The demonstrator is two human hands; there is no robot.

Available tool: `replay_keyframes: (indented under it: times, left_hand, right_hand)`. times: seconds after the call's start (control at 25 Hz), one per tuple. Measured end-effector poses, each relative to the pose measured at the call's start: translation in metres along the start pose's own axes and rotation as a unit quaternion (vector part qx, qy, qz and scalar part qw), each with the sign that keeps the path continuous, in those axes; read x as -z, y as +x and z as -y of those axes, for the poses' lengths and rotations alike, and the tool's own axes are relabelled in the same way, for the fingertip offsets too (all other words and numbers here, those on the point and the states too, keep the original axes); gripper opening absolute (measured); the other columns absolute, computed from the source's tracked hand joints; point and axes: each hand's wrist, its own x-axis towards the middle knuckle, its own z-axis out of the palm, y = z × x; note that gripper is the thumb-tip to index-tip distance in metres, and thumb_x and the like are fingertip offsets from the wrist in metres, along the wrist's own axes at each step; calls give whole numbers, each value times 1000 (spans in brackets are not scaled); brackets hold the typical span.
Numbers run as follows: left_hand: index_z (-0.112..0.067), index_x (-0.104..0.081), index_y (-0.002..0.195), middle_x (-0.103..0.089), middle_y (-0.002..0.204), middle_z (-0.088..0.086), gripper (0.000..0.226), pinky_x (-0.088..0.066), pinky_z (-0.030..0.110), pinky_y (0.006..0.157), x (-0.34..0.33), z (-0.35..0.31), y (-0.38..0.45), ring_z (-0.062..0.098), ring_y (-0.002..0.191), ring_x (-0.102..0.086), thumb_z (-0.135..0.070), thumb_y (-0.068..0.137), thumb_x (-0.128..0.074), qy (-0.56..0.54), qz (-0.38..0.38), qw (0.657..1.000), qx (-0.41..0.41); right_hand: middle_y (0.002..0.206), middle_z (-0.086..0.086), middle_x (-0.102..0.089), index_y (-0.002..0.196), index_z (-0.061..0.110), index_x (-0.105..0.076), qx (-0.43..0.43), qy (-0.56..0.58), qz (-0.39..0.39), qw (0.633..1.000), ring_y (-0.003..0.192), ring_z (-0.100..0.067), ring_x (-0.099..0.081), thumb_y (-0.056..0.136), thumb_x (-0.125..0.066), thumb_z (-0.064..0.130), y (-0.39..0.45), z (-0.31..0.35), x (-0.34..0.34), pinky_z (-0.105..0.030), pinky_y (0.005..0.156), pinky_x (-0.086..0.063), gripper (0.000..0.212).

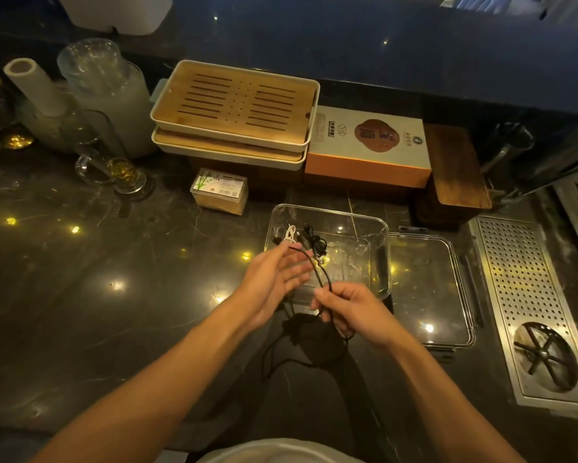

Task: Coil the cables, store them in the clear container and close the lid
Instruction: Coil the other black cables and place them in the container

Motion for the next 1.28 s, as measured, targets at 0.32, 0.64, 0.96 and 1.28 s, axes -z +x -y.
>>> replay_keyframes:
  times: [0.32, 0.64, 0.96, 1.28]
  left_hand:
    - [-7, -57, 122, -72, 82, 7, 19, -60, 27, 70, -21, -3, 6, 19, 76, -74, -13, 106, -48, 130, -52, 988, -62]
    - [-4, -67, 113, -78, 100, 12, 22, -59, 27, 66, -30, -19, -9, 17, 69, -73, -18, 95, -66, 181, 71, 980, -52]
    - [-2, -71, 117, -77, 105, 18, 27, -59, 28, 83, -29, -25, -19, 23, 94, -74, -8, 91, -69, 185, 87, 977, -53]
    - [-5, -70, 115, -77, 97, 12, 21, -61, 26, 79, -43, -44, -18, 18, 89, -75, -13, 98, -61, 95, 91, 990, -54]
  right_hand:
    - [65, 7, -63, 86, 23, -74, -32, -49, 34, 998, 52, -9, -53, 104, -59, 26, -10, -16, -5, -23, 48, -48, 24]
    - [87, 3, -64, 132, 11, -68, -140, -216, 139, 956, 66, -5, -58, 104, -57, 16, -21, -50, -8, -34, 62, -59, 30]
    - [117, -2, -75, 122, 20, -70, 9, -45, -93, 995, 95, -19, -76, 103, -55, 9, -25, 6, 2, -49, 84, -62, 27]
    - [70, -5, -55, 97, 6, -63, 53, 302, -3, 952, 64, -18, -57, 100, -58, 33, -13, 25, -28, -34, 73, -56, 27]
